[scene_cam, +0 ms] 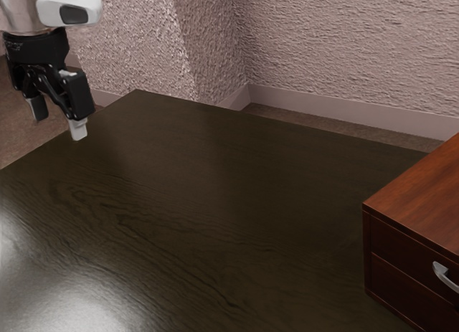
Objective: Pull the drawer handle with one arm to open the drawer
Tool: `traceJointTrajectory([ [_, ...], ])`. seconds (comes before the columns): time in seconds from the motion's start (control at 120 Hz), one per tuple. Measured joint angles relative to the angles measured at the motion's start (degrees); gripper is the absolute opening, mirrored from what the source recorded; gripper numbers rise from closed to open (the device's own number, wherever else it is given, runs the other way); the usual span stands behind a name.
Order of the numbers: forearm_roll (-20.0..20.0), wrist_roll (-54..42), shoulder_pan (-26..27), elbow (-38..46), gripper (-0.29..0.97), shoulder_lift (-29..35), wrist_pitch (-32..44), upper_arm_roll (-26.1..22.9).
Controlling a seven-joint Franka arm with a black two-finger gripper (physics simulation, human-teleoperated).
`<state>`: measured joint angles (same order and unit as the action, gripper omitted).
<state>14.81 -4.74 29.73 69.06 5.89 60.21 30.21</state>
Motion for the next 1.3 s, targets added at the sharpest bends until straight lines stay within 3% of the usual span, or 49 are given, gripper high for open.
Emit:
traceJointTrajectory([
  [0.192,-0.1,-1.4,-0.1,-0.7,0.68,0.6,6.2,-0.5],
  [0.292,-0.8,-2.1,0.5,-1.3,0.68,1.1,7.8,-5.1],
  [0.6,-1.2,-9.9,1.1,2.8,0.68,1.8,14.9,-11.5],
  [0.825,-1.3,-17.6,-9.7,11.9,0.68,6.4,21.9,-31.5],
  [0.908,-2.5,-20.5,-13.3,16.8,0.68,7.9,25.3,-36.4],
  [1.075,-4.9,-26.0,-14.7,26.7,0.68,13.6,33.1,-38.8],
  [1.3,-5.9,-31.9,-12.9,33.4,0.68,14.2,42.4,-42.5],
])
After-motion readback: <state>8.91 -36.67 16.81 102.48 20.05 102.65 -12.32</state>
